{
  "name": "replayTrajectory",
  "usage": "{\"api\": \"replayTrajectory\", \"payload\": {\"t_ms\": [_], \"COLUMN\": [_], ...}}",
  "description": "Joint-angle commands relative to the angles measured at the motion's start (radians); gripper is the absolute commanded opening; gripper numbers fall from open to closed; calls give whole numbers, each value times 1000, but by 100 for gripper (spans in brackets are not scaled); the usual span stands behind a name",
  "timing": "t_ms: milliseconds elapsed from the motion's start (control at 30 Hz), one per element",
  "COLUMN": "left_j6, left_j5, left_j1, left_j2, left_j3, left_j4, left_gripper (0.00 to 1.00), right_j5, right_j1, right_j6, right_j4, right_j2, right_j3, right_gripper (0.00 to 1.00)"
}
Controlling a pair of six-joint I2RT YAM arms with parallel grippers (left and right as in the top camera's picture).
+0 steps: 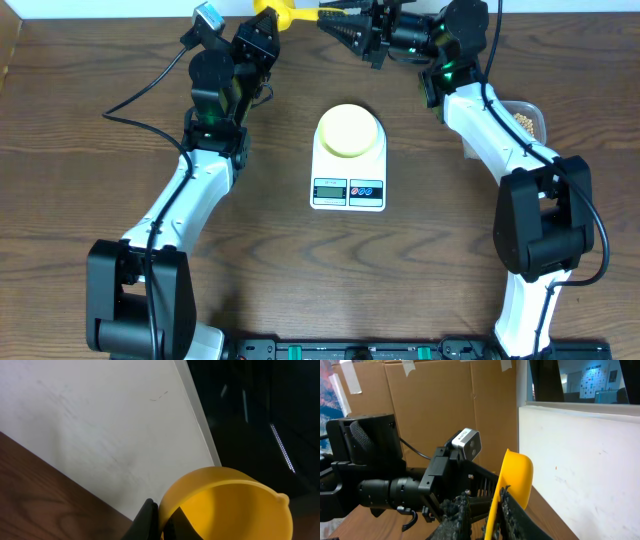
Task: Scoop item into bowl and weigh 50g on scale
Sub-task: 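Open the left gripper to release the scoop to the right gripper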
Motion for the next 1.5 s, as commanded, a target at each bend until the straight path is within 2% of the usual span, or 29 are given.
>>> {"api": "replayTrajectory", "payload": {"t_ms": [0, 667, 800, 933, 1267, 1300, 1333, 1400, 1467], "left_j6": [21, 20, 19, 20, 20, 20, 20, 19, 20], "left_j5": [16, 16, 16, 16, 19, 19, 19, 19, 19], "left_j1": [2, 2, 2, 2, 2, 2, 2, 2, 2], "left_j2": [2, 2, 2, 2, 2, 2, 2, 2, 2], "left_j3": [9, 9, 9, 9, 9, 9, 9, 9, 9], "left_j4": [1, 0, 0, 0, 0, 0, 0, 0, 0], "left_gripper": [8, 8, 8, 8, 8, 12, 22, 48, 80], "right_j5": [16, 16, 16, 16, 16, 16, 16, 16, 16], "right_j1": [9, 9, 9, 9, 9, 9, 9, 9, 9], "right_j6": [0, -3, -3, -3, -3, -3, -3, -3, -6], "right_j4": [3, 2, 2, 2, 2, 2, 2, 2, 2], "right_j2": [7, 7, 7, 7, 7, 7, 7, 7, 7], "right_j3": [22, 22, 22, 22, 22, 22, 22, 22, 22], "right_gripper": [18, 17, 13, 1, 1, 1, 1, 1, 1]}}
